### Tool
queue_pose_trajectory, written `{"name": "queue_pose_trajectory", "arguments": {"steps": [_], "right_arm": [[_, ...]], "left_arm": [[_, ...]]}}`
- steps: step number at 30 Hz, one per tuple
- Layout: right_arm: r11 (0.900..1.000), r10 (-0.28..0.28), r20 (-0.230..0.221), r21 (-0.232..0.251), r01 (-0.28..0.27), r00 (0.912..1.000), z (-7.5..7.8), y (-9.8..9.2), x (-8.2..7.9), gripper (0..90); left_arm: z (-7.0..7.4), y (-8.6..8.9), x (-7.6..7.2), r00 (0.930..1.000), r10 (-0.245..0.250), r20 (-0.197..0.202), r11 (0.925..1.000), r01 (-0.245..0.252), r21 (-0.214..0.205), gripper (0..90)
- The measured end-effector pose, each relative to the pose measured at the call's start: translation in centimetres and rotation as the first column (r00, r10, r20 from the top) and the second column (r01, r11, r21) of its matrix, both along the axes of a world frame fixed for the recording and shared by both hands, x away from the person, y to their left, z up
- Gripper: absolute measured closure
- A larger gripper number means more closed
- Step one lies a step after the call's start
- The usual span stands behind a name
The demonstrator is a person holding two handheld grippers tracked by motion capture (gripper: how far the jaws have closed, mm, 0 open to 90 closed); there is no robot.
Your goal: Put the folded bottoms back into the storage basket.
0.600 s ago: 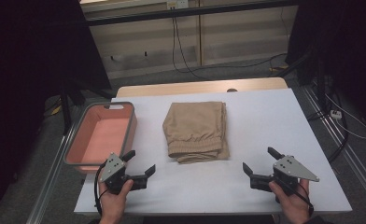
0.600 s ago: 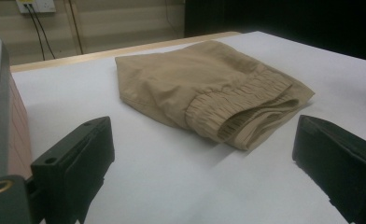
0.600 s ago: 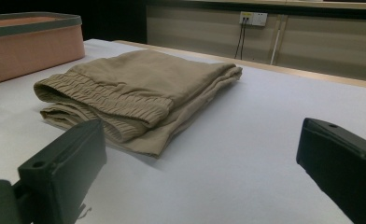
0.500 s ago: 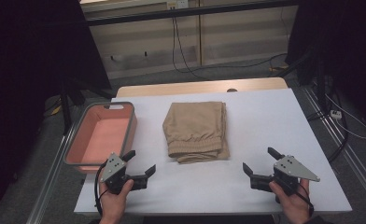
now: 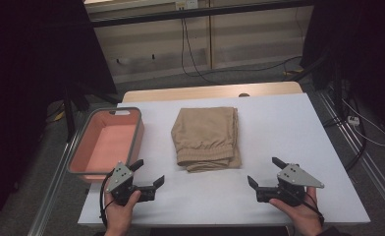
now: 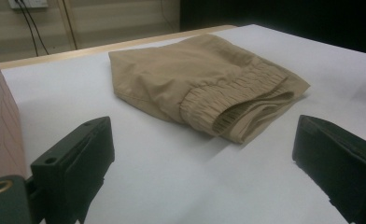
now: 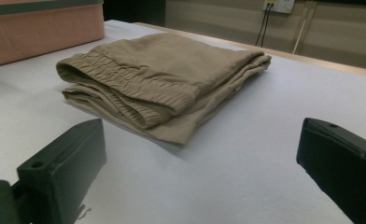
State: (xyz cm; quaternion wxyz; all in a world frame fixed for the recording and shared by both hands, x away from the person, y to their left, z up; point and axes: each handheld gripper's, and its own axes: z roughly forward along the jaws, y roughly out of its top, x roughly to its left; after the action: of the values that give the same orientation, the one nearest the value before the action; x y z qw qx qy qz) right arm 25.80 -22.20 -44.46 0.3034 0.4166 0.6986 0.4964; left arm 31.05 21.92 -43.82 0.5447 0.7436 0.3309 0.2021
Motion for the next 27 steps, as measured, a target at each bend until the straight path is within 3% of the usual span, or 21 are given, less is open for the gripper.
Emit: {"name": "queue_pose_trajectory", "arguments": {"steps": [1,8,14,21,27], "right_arm": [[0.9998,0.004,-0.018,0.020,-0.004,0.9998,0.0,0.2,0.0,1.7],[0.9993,0.035,-0.035,0.014,-0.035,0.9988,0.2,0.8,0.3,2.9],[0.9965,0.078,-0.039,-0.027,-0.079,0.9962,0.2,2.1,1.0,4.3],[0.9940,0.107,-0.048,-0.018,-0.108,0.9931,0.4,3.0,1.7,4.5],[0.9900,0.134,-0.046,-0.038,-0.136,0.9899,0.5,4.1,2.0,4.0]], "left_arm": [[0.0,0.0,0.0,1.0000,0.000,-0.002,1.0000,0.000,0.000,5.6],[-0.1,-0.2,-0.1,1.0000,-0.004,-0.006,1.0000,0.004,0.007,5.7],[-0.1,-0.3,0.0,0.9999,-0.010,-0.011,0.9999,0.010,0.010,5.6],[-0.2,-0.2,0.0,0.9999,-0.009,-0.015,0.9999,0.009,0.005,5.6],[-0.2,-0.3,0.0,0.9997,-0.018,-0.014,0.9997,0.018,0.015,5.6]]}}
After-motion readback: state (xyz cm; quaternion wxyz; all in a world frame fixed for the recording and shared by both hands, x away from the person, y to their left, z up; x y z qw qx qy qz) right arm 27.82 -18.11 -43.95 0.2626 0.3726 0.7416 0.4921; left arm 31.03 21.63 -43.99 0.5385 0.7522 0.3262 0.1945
